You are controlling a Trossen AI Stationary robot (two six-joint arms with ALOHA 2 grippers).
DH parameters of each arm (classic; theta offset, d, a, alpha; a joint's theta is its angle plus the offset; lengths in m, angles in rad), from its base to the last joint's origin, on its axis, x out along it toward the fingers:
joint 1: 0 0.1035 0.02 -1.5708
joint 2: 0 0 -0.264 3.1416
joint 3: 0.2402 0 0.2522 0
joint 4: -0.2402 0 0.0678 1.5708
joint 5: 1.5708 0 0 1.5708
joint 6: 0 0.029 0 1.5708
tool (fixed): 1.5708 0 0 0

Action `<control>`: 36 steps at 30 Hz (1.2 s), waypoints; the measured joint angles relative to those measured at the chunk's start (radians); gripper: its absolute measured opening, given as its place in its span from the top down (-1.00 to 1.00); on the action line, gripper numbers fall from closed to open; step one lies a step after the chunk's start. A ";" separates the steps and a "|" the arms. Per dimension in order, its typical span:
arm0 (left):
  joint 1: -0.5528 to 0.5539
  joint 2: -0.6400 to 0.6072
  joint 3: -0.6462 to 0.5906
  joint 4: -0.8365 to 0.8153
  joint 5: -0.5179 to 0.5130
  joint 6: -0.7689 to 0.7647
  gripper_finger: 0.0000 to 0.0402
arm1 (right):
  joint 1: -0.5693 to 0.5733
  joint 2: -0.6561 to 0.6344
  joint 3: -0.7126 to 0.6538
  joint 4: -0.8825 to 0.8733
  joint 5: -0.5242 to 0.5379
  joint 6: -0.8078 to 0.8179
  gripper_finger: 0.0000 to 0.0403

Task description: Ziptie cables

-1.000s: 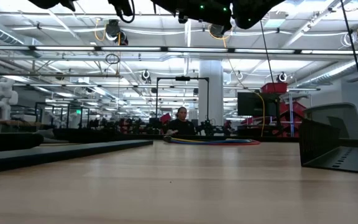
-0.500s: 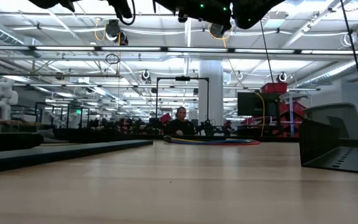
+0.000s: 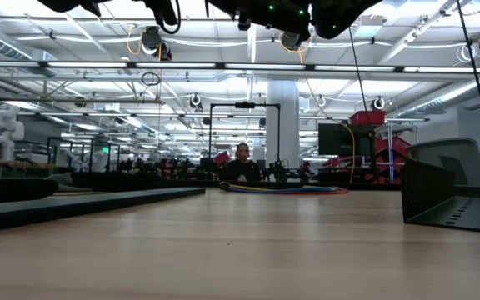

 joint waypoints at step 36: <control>0.000 0.013 0.000 -0.010 -0.008 -0.005 1.00 | 0.015 0.000 0.000 -0.001 -0.007 0.010 1.00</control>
